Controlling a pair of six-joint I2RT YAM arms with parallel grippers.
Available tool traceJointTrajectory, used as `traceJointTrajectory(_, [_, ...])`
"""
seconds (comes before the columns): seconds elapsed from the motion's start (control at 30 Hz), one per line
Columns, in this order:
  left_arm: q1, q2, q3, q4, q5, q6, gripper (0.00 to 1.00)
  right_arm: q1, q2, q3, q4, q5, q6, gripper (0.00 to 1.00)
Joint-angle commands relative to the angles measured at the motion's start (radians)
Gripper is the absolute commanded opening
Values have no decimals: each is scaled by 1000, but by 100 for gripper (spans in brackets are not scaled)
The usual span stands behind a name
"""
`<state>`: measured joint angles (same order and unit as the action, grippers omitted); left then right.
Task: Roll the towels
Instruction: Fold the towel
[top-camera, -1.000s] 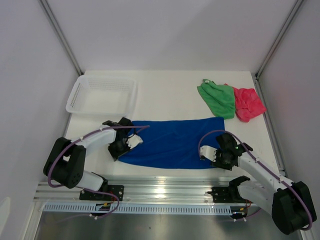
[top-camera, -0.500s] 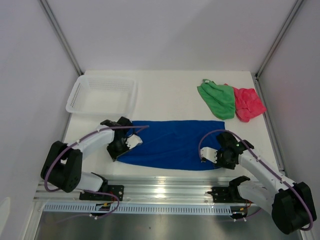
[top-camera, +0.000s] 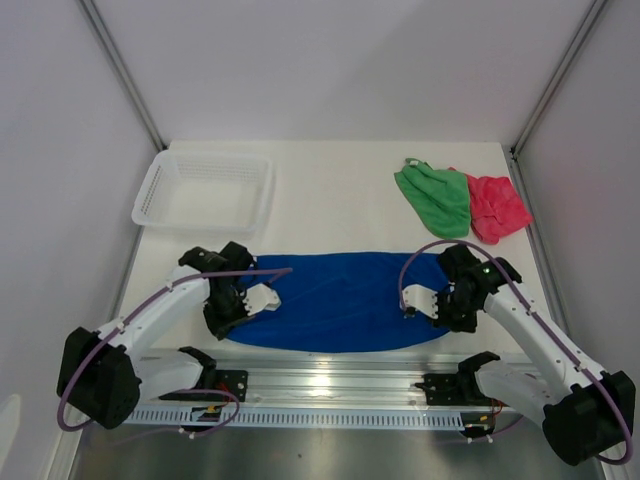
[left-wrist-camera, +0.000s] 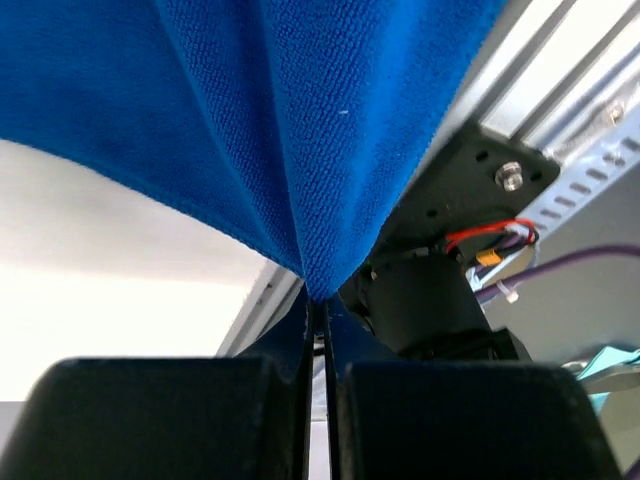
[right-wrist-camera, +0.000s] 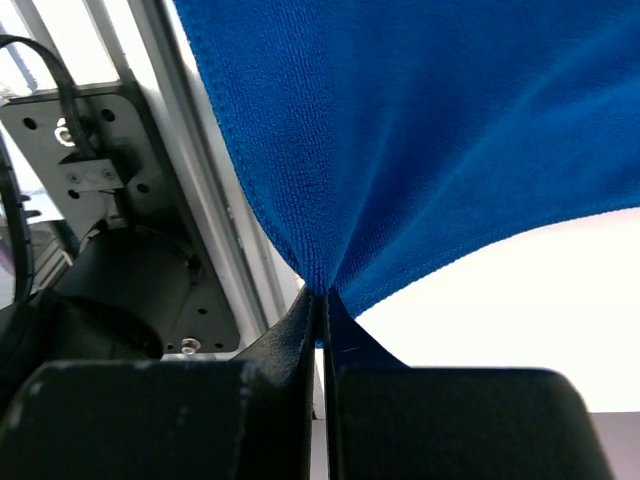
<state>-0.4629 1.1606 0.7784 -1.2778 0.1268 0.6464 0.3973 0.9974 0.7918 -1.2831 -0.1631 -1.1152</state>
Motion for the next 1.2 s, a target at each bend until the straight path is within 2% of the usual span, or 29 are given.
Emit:
traceJointTrajectory(0.0, [-5, -50, -1, -103, 17, 78, 1, -21, -9, 43, -136, -12, -8, 0])
traceJointTrajectory(0.2, [29, -47, 36, -63, 19, 147, 1, -64, 3, 78, -107, 11, -18, 0])
traceJointTrajectory(0.43, [139, 125, 174, 58, 40, 159, 1, -149, 131, 99, 218, -41, 0, 0])
traceJointTrajectory(0.6, [170, 215, 232, 112, 34, 154, 1, -215, 250, 147, 365, -38, 3, 0])
traceJointTrajectory(0.8, [220, 309, 317, 144, 31, 108, 1, -265, 386, 213, 461, -13, 31, 0])
traceJointTrajectory(1.17, [263, 410, 383, 184, -15, 62, 1, -316, 564, 330, 507, 39, 57, 0])
